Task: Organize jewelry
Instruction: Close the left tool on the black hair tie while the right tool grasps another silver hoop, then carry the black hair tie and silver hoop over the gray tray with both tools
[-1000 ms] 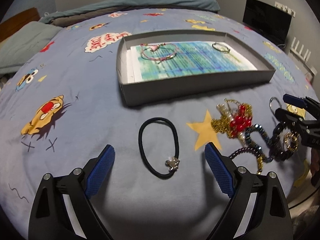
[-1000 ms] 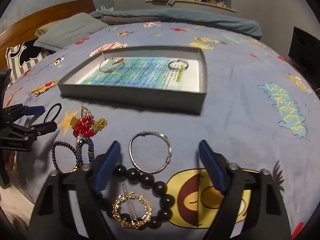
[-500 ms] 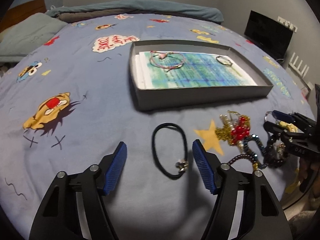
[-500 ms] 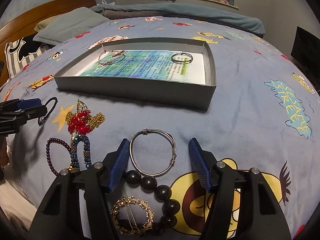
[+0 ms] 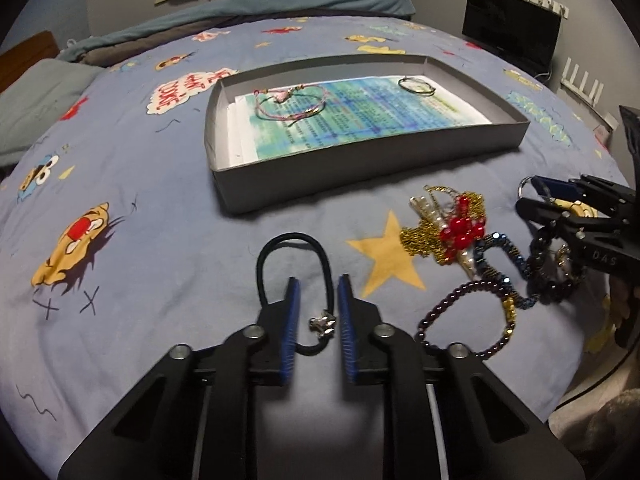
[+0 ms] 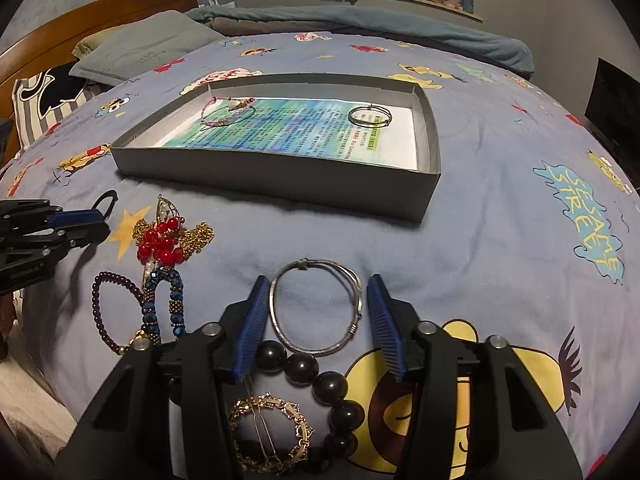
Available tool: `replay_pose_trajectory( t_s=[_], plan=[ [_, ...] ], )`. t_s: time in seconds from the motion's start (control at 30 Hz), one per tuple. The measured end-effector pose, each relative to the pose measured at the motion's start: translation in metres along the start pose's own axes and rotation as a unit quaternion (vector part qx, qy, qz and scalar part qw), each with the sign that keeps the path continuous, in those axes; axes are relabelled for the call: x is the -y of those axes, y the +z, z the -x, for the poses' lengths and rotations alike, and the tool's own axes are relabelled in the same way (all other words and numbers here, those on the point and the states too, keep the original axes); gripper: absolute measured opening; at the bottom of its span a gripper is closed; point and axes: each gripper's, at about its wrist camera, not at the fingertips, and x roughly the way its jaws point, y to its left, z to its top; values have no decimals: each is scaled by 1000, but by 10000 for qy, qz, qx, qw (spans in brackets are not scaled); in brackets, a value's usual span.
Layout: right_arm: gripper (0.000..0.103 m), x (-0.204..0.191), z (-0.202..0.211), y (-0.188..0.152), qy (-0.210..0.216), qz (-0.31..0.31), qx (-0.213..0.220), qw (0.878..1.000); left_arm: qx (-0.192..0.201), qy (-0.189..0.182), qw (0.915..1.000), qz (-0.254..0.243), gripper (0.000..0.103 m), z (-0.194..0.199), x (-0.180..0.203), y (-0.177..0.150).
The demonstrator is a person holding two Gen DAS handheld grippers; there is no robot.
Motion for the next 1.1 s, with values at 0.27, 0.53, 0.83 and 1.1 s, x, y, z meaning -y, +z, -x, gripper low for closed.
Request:
replay_pose_trajectory(
  t_s=[0.27,0.53,0.83,1.1],
  plan=[
    [44,-1,5,1,-24,15,170,9999,257,111,9996,-50,13,7,-3,1],
    [44,-1,16,5,-95,-25,403,9991,612,50,9981,55,3,31,-3,3],
    [44,4,26,7,-192,-91,563,9982,767,106,9969,134,3,44,-6,5],
    [44,4,29,6,-221,-55,606,9979,1059,-96,9929,526,3,63,-26,8]
  ],
)
